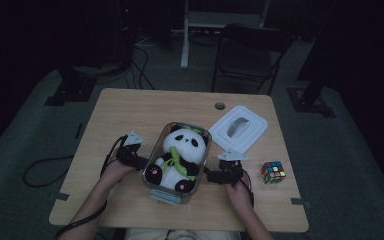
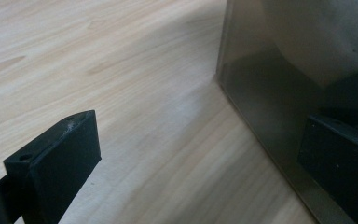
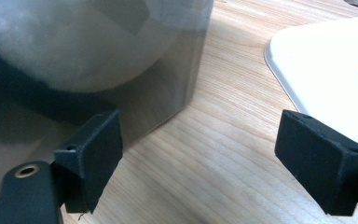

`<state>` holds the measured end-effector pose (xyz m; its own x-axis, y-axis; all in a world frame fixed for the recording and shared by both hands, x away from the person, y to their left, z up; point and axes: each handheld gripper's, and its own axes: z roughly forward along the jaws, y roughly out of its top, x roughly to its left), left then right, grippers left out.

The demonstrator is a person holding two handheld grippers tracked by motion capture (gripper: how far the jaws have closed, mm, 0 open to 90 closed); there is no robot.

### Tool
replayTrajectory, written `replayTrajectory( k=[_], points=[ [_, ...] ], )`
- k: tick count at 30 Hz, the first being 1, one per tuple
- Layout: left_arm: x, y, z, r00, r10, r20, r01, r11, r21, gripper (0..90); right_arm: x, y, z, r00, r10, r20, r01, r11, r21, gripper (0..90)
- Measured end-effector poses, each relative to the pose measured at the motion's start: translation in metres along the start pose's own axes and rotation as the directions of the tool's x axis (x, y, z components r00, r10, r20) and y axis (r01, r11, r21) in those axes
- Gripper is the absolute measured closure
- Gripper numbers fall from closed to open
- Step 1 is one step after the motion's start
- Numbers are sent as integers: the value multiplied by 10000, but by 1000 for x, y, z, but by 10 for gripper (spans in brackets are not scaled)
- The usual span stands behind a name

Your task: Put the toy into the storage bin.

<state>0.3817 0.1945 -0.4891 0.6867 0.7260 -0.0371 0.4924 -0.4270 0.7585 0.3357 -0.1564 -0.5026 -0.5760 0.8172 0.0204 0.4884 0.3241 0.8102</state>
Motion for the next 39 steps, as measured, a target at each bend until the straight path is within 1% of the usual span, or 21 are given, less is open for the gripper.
replayTrajectory(
  k=[2, 4, 9, 12, 17, 18, 19, 22, 24, 26, 27, 29, 31, 32, 33, 34, 35, 36, 37, 38, 39],
  points=[
    [-4, 0, 1, 10000, 28, 27, -28, 10000, 86, 5, -5, 0, 1, 9999, -18, -109, 19, 10000, 45, 148],
    [-8, 0, 1, 9998, 160, 111, -162, 9997, 186, 5, -8, -1, 1, 9999, 21, -130, -19, 9999, 107, 148],
    [-16, 2, 6, 9989, 264, 389, -271, 9995, 176, 4, -16, -4, -1, 9994, 328, 98, -329, 9994, 111, 156],
    [-20, 3, 9, 9979, 322, 561, -333, 9993, 183, 4, -20, -5, -4, 9992, 331, 224, -333, 9994, 86, 161],
    [-26, 6, 12, 9952, 530, 825, -553, 9981, 264, 4, -26, -5, -9, 9983, 385, 444, -391, 9992, 120, 160],
    [-26, 6, 12, 9950, 541, 835, -564, 9981, 258, 4, -26, -5, -11, 9980, 385, 507, -390, 9992, 99, 160],
    [-26, 6, 13, 9950, 540, 839, -563, 9981, 247, 4, -26, -4, -14, 9979, 383, 516, -381, 9993, -44, 160],
    [-24, 6, 14, 9956, 377, 862, -393, 9991, 169, 4, -26, 0, -23, 9973, 456, 578, -441, 9987, -267, 140],
    [-23, 8, 12, 9960, 235, 861, -233, 9997, -29, 5, -26, 3, -31, 9970, 492, 603, -461, 9976, -522, 140],
    [-22, 9, 10, 9965, 308, 772, -305, 9995, -58, 5, -29, 4, -38, 9956, 482, 808, -426, 9967, -696, 140],
    [-21, 10, 8, 9970, 287, 721, -279, 9995, -127, 5, -31, 5, -42, 9949, 533, 851, -467, 9959, -769, 140],
    [-16, 12, 2, 9981, 99, 604, -78, 9994, -347, 5, -35, 5, -49, 9934, 665, 934, -589, 9949, -818, 139],
    [-12, 16, -6, 9991, 49, 427, -19, 9976, -691, 6, -40, 6, -58, 9913, 827, 1023, -713, 9913, -1103, 138],
    [-10, 19, -11, 9991, 46, 415, -8, 9958, -914, 6, -43, 6, -63, 9894, 867, 1166, -728, 9903, -1185, 138],
    [-8, 21, -14, 9991, 56, 429, -12, 9948, -1020, 6, -47, 7, -69, 9851, 944, 1437, -768, 9894, -1233, 137],
    [-7, 24, -18, 9988, 60, 493, 0, 9927, -1206, 6, -50, 7, -73, 9835, 1038, 1481, -854, 9884, -1256, 131],
    [-7, 28, -22, 9980, 99, 619, -13, 9904, -1382, 6, -54, 6, -78, 9790, 1250, 1609, -1038, 9855, -1340, 131],
    [-7, 30, -25, 9978, 118, 649, -19, 9887, -1501, 6, -59, 5, -84, 9678, 1498, 2025, -1227, 9824, -1406, 131],
    [-7, 32, -27, 9977, 134, 661, -20, 9855, -1698, 6, -62, 5, -87, 9592, 1623, 2316, -1317, 9810, -1424, 128],
    [-8, 33, -28, 9975, 97, 705, 33, 9833, -1818, 6, -65, 3, -91, 9484, 1727, 2658, -1399, 9805, -1380, 117],
    [-9, 33, -29, 9972, 78, 745, 55, 9842, -1768, 6, -69, 2, -95, 9406, 1698, 2939, -1341, 9813, -1378, 117]
  ],
)
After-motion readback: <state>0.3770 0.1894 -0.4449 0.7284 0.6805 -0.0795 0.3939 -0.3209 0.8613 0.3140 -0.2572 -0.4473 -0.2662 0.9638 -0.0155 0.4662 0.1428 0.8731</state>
